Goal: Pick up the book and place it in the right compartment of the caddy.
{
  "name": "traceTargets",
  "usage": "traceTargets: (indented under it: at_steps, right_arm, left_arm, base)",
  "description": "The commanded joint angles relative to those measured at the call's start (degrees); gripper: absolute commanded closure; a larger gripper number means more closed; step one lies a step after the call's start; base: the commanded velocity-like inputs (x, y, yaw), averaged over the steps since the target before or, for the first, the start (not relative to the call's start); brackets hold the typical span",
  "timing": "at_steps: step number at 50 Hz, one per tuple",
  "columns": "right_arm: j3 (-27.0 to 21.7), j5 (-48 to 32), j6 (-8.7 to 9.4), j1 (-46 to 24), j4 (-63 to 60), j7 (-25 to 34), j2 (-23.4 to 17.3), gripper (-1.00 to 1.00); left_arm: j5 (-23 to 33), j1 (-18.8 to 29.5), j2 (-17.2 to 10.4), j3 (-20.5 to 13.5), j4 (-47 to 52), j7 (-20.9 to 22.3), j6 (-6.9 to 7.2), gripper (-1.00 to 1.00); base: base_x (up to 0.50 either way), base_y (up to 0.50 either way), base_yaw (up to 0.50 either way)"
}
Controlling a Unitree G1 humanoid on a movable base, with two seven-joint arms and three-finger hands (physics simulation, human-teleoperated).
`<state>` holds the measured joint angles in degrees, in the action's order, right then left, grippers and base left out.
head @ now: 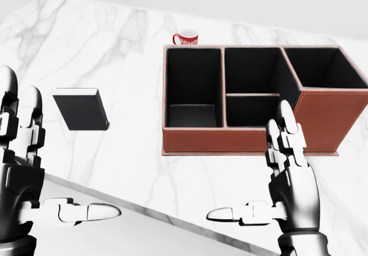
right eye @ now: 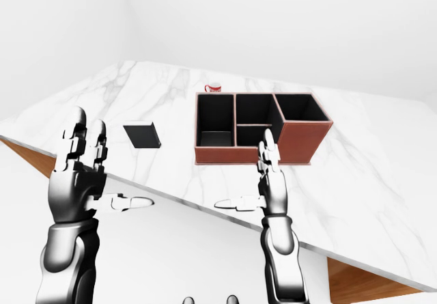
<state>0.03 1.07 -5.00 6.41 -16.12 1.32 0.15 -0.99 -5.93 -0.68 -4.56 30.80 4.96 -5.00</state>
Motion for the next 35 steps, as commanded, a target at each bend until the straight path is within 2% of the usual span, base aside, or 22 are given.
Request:
traceTargets:
  at_steps: [1,6,9,11,25,28,30,35]
  right_arm:
    - [0.4,-0.3,0.0,0.4,-0.3,0.0,0.0,-1.0]
    - [0.6,-0.6,0.0,0.6,-0.8,0.0,0.0,-1.0]
    - [0.5,-0.6,0.0,0.5,3.4,0.2,0.1,-1.0]
    - [0.5,-0.5,0.0,0.5,0.4,0.0,0.0,-1.0]
    - [0.9,-1.3,0.0,0.8,-1.0,-0.1,0.0,-1.0]
    - [0.9,-1.5,0.0,1.1,4.4,-0.1,0.1,-1.0]
    - [1.0,-1.5,0.0,1.0,-0.1,-0.2,0.0,-1.0]
    - [1.3,-1.9,0.0,1.1,-0.9,-0.2,0.0,-1.0]
  left_arm:
    - [-0.1,-0.3,0.1,0.2,-0.1,0.1,0.0,-1.0]
    - [-0.2,-0.5,0.1,0.3,-0.2,0.1,0.0,-1.0]
    - [-0.2,-0.4,0.1,0.4,-0.3,0.0,0.0,-1.0]
    - [-0.3,-0.5,0.1,0.4,-0.5,0.1,0.0,-1.0]
    - [-0.1,-0.5,0.1,0.5,-0.5,-0.1,0.0,-1.0]
    - [-0.3,-0.4,0.1,0.3,-0.4,-0.1,0.0,-1.0]
    - [-0.1,-0.5,0.1,0.3,-0.5,-0.1,0.0,-1.0]
    - [0.0,-0.5,0.1,0.4,-0.4,-0.1,0.0,-1.0]
  base:
    - [0.0,0.0,0.0]
    - [0.0,0.0,0.0]
    - [0.0,0.0,0.0]
    - [0.0,0.0,0.0]
    - [0.06,0.02,0.0]
    - [0.14,0.05,0.0]
    - [0.16,0.06,0.0]
    - [0.21,0.08,0.0]
